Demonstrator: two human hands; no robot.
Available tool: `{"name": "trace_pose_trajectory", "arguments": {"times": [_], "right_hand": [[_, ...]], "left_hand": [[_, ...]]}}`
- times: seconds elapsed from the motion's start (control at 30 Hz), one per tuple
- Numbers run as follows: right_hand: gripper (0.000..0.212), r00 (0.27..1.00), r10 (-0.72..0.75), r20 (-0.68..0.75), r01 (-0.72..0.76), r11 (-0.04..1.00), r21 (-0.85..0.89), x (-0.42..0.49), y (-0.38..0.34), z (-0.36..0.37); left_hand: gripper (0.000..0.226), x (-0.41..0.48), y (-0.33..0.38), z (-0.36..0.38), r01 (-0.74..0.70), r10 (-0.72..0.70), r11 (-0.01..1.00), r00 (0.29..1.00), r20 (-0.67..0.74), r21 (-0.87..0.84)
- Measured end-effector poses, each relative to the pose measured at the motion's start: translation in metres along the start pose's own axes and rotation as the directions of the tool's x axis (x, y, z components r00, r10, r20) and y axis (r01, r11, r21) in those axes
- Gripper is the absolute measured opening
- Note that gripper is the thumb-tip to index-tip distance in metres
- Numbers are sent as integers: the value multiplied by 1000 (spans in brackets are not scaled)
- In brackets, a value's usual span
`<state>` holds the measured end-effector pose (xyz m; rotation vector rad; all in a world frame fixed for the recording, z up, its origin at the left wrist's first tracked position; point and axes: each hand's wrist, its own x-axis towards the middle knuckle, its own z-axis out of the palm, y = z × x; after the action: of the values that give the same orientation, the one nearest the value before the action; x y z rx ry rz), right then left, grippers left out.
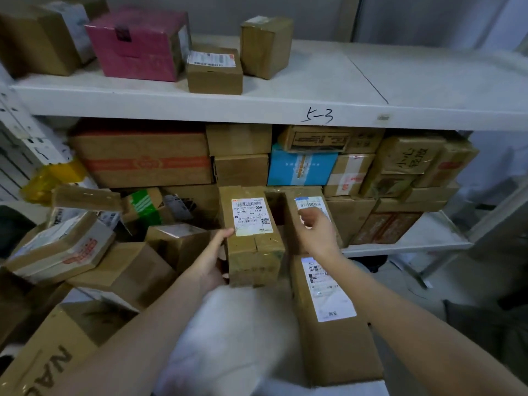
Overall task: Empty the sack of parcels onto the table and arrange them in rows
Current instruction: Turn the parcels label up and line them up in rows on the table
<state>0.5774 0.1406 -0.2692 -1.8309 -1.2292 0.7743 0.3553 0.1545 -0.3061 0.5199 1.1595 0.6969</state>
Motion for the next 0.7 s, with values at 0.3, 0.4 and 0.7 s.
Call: {"name": "trace_pose_trajectory", "arguments": {"times": [0.3, 0.4, 0.7], "right_hand": [[59, 961, 277, -16, -267, 906, -328, 47, 58, -18], [59, 964, 266, -18, -262, 930, -258, 47, 71, -14], [55, 966, 254, -43, -258, 951, -168, 52, 81, -11]], "left_hand": [[69, 69, 5, 34, 19, -17, 998, 999, -34, 51], [48, 83, -9, 39, 39, -38, 999, 997, -62, 18], [24, 90, -2, 38, -69, 87, 980, 992, -96, 184]]}}
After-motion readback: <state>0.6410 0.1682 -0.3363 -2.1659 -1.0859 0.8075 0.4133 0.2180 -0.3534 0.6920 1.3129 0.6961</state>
